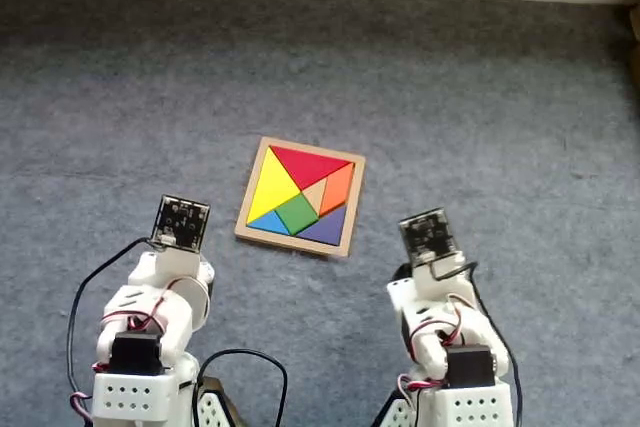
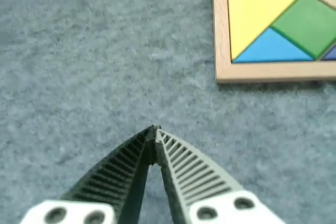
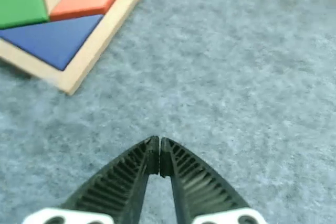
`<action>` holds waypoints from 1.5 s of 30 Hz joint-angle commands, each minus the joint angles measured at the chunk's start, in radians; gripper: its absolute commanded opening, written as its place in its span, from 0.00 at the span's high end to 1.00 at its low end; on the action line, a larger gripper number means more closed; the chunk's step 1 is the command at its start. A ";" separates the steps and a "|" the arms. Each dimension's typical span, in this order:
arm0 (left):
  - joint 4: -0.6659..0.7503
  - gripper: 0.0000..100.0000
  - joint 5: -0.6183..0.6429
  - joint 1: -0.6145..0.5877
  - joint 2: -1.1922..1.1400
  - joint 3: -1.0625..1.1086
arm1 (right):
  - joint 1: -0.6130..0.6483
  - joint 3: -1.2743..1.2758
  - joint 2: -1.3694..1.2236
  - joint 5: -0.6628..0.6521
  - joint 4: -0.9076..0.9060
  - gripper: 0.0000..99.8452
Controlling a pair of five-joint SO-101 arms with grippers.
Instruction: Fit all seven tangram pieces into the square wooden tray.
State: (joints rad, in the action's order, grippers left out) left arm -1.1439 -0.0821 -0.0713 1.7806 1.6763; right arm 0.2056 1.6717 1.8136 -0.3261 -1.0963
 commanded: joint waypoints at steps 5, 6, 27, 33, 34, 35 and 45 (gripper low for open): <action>-0.149 0.98 0.008 -0.012 0.038 0.019 | 0.097 0.153 -0.015 0.009 -0.013 0.98; -0.157 0.98 0.008 -0.012 0.038 0.019 | 0.105 0.153 -0.015 0.009 -0.021 0.98; -0.163 0.98 0.009 -0.010 0.036 0.019 | 0.108 0.153 -0.013 0.005 -0.077 0.98; -0.163 0.98 0.009 -0.010 0.036 0.019 | 0.108 0.153 -0.013 0.005 -0.077 0.98; -0.163 0.98 0.009 -0.010 0.036 0.019 | 0.108 0.153 -0.013 0.005 -0.077 0.98; -0.163 0.98 0.009 -0.010 0.036 0.019 | 0.108 0.153 -0.013 0.005 -0.077 0.98; -0.163 0.98 0.009 -0.010 0.036 0.019 | 0.108 0.153 -0.013 0.005 -0.077 0.98</action>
State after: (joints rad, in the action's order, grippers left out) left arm -1.2988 -0.0836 -0.0713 1.7822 1.6763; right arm 0.3023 1.6717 1.8136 -0.3261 -1.1669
